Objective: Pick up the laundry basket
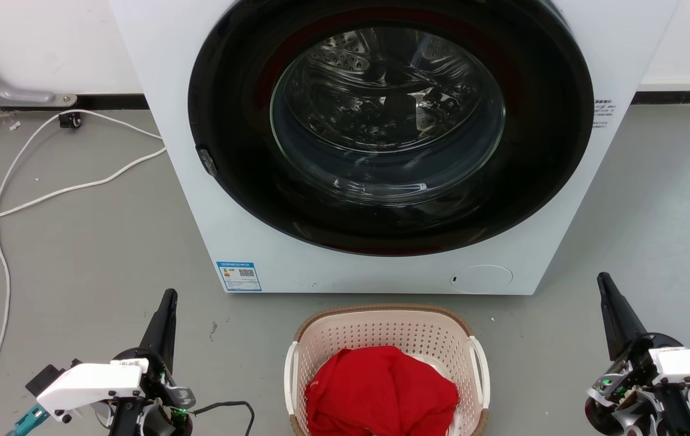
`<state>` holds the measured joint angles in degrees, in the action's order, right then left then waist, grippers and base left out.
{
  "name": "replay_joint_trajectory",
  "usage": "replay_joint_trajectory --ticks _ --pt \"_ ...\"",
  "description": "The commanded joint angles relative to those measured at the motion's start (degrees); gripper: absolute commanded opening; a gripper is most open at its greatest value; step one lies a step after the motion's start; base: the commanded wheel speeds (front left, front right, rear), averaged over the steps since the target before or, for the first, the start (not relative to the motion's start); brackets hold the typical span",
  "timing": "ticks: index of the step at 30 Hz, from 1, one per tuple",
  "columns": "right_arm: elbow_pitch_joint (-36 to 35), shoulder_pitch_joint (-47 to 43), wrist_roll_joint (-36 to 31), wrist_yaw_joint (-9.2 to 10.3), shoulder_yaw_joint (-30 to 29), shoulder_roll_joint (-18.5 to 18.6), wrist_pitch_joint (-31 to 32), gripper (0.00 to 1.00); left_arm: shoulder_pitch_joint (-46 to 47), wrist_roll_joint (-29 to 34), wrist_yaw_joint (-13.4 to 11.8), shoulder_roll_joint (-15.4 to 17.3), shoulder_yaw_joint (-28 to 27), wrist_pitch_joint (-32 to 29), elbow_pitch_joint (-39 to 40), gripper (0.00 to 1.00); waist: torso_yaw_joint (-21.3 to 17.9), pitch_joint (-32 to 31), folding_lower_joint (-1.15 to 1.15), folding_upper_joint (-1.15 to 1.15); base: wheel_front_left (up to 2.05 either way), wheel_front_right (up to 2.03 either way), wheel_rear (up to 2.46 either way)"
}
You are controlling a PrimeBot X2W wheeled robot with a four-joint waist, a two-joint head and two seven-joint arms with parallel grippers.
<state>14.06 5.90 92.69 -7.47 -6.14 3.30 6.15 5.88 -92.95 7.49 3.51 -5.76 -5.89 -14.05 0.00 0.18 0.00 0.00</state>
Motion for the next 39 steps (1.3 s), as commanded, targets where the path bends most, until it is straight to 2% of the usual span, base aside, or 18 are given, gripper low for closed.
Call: replay_joint_trajectory --ticks 1,39 --pt "0.1 0.6 -0.5 -0.04 -0.1 -0.2 0.2 0.0 0.5 0.3 0.0 -0.1 -0.1 -0.1 -0.1 0.0 0.0 0.0 0.0 0.0 0.0 0.0 0.0" --pt "0.1 0.6 -0.4 -0.04 -0.3 -0.4 0.3 0.0 0.6 0.4 0.0 -0.3 -0.5 -0.4 -0.1 0.0 0.0 0.0 0.0 0.0 0.0 0.0 0.0"
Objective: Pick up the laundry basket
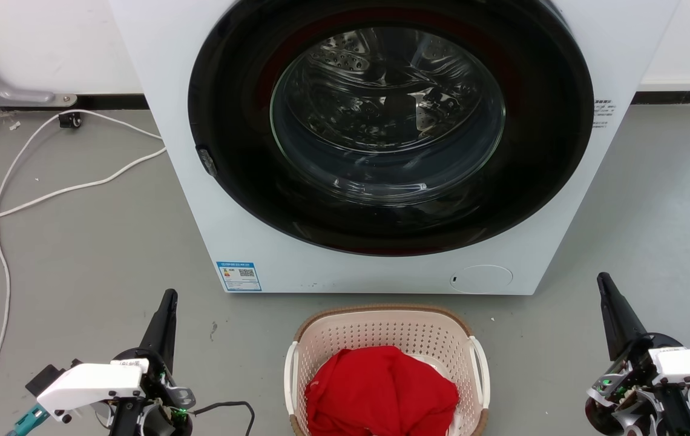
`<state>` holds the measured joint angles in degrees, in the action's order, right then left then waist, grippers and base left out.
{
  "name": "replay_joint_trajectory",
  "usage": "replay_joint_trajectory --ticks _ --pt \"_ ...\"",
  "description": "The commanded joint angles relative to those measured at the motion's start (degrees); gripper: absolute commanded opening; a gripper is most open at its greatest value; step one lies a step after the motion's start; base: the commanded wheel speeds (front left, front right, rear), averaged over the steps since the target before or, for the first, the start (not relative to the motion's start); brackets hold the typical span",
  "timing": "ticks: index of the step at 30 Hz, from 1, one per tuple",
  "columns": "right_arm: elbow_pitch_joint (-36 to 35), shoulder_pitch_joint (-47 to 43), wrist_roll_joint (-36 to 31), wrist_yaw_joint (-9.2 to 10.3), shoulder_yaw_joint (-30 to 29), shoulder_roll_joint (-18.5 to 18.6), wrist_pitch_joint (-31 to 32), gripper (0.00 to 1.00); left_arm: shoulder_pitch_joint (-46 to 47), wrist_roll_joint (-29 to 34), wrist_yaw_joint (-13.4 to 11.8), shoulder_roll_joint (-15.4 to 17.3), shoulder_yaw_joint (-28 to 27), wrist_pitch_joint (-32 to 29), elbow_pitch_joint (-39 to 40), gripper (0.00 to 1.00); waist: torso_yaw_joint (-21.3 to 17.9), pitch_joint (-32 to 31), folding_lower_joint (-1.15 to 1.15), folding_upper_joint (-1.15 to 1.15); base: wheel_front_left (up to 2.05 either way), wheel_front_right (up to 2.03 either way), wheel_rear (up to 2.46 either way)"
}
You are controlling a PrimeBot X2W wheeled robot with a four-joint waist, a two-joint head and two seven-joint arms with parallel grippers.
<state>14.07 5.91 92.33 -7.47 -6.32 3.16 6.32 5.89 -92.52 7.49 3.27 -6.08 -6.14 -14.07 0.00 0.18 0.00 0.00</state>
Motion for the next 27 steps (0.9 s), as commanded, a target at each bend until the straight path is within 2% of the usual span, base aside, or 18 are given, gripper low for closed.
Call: replay_joint_trajectory --ticks 1,27 --pt "0.1 0.6 -0.1 -0.04 -0.1 -0.2 0.1 0.0 0.6 0.0 0.0 -0.1 -0.2 -0.2 -0.1 0.0 0.0 0.0 0.0 0.0 0.0 0.0 0.0" --pt "0.1 0.6 -0.2 -0.04 -0.2 -0.3 0.2 0.0 0.6 0.3 0.0 -0.2 -0.4 -0.3 -0.1 0.0 0.0 0.0 0.0 0.0 0.0 0.0 0.0"
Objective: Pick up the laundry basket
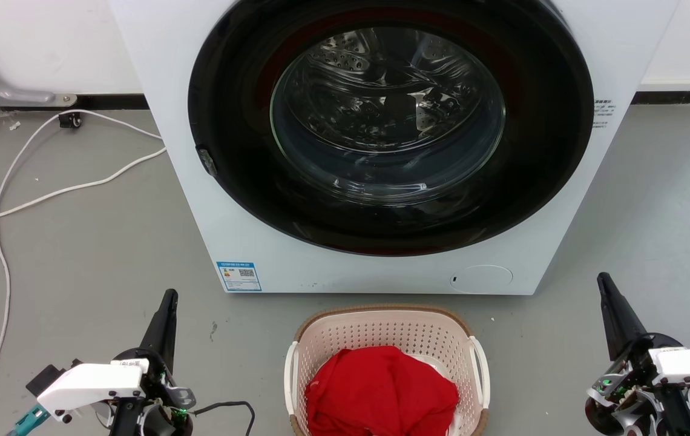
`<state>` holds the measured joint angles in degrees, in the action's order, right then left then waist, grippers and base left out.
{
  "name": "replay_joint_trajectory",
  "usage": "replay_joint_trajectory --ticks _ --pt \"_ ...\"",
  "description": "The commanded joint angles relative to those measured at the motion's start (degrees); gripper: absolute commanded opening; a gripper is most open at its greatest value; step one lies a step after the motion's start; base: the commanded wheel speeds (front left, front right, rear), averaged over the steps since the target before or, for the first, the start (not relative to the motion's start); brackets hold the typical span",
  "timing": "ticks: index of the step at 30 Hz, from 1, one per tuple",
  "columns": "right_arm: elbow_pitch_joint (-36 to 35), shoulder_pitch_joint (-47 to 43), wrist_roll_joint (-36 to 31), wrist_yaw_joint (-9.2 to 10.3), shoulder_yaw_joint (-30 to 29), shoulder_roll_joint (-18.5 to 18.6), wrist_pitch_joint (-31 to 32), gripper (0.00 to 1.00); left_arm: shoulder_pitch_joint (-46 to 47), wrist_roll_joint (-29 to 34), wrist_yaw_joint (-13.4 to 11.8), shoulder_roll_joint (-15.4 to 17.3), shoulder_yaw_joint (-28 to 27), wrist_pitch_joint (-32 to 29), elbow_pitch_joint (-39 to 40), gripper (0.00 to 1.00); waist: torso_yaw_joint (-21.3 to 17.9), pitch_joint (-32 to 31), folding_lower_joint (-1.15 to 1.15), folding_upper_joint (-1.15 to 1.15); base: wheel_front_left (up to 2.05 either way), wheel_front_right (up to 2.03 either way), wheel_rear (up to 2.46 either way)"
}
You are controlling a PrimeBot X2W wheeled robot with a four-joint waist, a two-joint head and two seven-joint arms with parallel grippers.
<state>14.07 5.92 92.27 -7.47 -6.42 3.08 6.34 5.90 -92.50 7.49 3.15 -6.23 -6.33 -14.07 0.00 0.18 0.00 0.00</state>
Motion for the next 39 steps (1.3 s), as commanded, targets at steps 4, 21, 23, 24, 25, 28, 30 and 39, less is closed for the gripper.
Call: replay_joint_trajectory --ticks 4,21,23,24,25,28,30,39 --pt "0.5 -0.4 0.0 -0.01 0.0 0.0 -0.1 1.0 -0.3 0.0 0.0 -0.1 0.1 0.0 -0.5 1.0 0.0 0.0 0.0 0.0 0.0 0.0 0.0" --pt "-1.9 -1.8 -7.5 -0.02 2.0 0.9 -4.3 1.0 0.2 7.1 0.0 0.1 5.4 4.4 1.7 1.0 0.0 0.0 0.0 0.0 0.0 0.0 0.0" --pt "-2.2 -1.9 -10.0 -0.02 2.2 1.1 -4.9 1.0 0.3 9.9 0.0 0.1 5.8 4.9 2.1 1.0 0.0 0.0 0.0 0.0 0.0 0.0 0.0" --pt "-2.3 -1.9 -11.4 -0.02 2.1 1.1 -5.1 1.0 0.3 11.3 0.0 0.0 5.9 5.2 2.2 1.0 0.0 0.0 0.0 0.0 0.0 0.0 0.0" --pt "-2.5 -2.0 -12.8 -0.02 2.1 1.1 -5.4 1.0 0.3 12.7 0.0 0.0 6.1 5.4 2.4 1.0 0.0 0.0 0.0 0.0 0.0 0.0 0.0" --pt "-3.0 -2.2 -18.1 -0.03 1.7 1.1 -6.1 1.0 0.2 16.6 0.0 -0.1 6.5 6.1 3.0 1.0 -0.1 0.0 0.0 0.0 0.0 0.0 0.0" --pt "-3.4 -2.3 -20.9 -0.03 1.4 0.7 -6.6 1.0 0.1 18.7 0.0 -0.2 6.8 6.6 3.5 1.0 -0.1 0.1 0.0 0.0 0.0 0.0 0.0" --pt "-5.8 -2.6 -34.6 -0.03 1.2 0.1 -7.7 1.0 0.0 28.4 -0.1 -0.2 8.5 8.6 4.9 1.0 -0.2 0.2 0.0 0.0 0.0 0.0 0.0"
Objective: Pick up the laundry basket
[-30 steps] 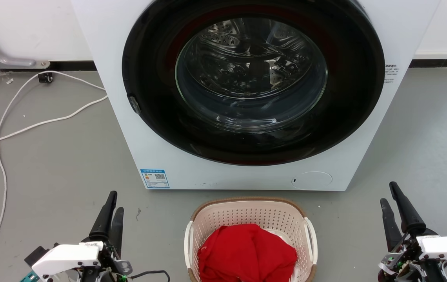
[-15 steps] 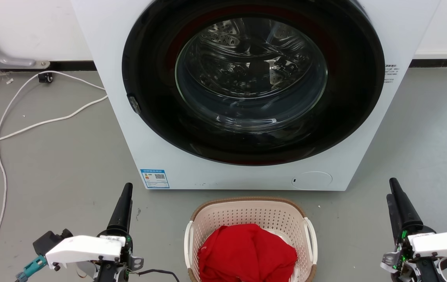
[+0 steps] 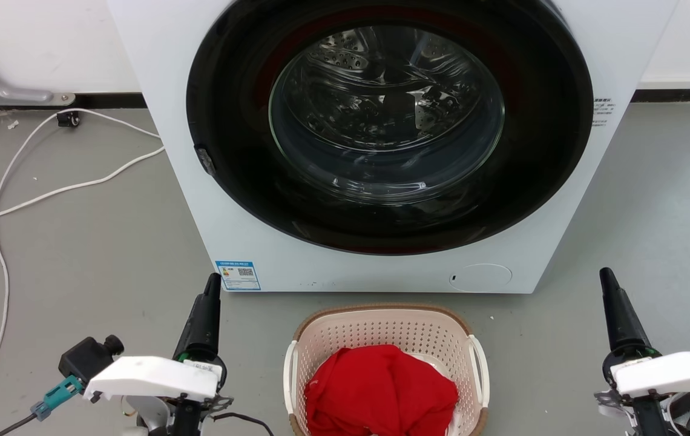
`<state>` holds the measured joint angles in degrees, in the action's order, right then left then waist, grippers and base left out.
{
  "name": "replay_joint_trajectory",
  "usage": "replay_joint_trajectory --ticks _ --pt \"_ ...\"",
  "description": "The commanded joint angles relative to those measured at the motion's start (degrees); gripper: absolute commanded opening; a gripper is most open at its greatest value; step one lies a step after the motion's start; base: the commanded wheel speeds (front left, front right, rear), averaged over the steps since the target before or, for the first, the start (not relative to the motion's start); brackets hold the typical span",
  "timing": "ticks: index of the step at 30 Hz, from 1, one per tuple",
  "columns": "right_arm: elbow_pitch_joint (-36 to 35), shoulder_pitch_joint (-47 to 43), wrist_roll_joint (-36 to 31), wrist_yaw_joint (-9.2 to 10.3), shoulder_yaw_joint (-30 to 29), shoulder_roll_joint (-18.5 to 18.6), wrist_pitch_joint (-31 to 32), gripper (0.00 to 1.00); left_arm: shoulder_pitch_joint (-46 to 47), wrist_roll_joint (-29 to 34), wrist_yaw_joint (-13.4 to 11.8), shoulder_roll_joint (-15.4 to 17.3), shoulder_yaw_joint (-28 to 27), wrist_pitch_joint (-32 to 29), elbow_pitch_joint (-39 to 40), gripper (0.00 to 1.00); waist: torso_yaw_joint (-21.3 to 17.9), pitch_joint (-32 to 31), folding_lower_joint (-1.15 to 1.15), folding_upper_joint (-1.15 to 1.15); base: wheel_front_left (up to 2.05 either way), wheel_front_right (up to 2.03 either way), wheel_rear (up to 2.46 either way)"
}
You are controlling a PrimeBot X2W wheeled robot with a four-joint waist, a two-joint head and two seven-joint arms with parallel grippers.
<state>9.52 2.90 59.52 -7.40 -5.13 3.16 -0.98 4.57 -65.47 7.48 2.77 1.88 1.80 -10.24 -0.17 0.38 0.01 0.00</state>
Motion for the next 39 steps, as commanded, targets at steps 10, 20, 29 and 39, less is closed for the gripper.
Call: replay_joint_trajectory --ticks 10,20,29,39 --pt "-4.0 -0.7 -14.5 -0.11 0.5 -0.1 -0.5 1.0 1.5 10.8 -0.7 0.2 2.3 2.5 1.3 1.0 0.1 0.0 -0.01 0.0 0.0 0.0 0.0" --pt "-6.3 -1.9 -24.0 -0.11 0.9 -0.2 -0.2 1.0 1.5 18.9 -1.0 0.2 4.0 4.3 1.9 1.0 0.2 -0.1 -0.01 0.0 0.0 0.0 0.0" --pt "-8.0 -2.6 -30.7 -0.12 1.5 -0.2 -0.3 1.0 1.4 25.9 -1.4 0.2 5.4 5.8 1.8 1.0 0.1 -0.1 -0.01 0.0 0.0 0.0 0.0" --pt "-9.9 -3.5 -37.7 -0.12 1.9 -0.2 -0.3 1.0 1.4 33.4 -2.0 0.2 6.3 7.3 1.9 1.0 0.1 -0.1 -0.01 0.0 0.0 0.0 0.0"
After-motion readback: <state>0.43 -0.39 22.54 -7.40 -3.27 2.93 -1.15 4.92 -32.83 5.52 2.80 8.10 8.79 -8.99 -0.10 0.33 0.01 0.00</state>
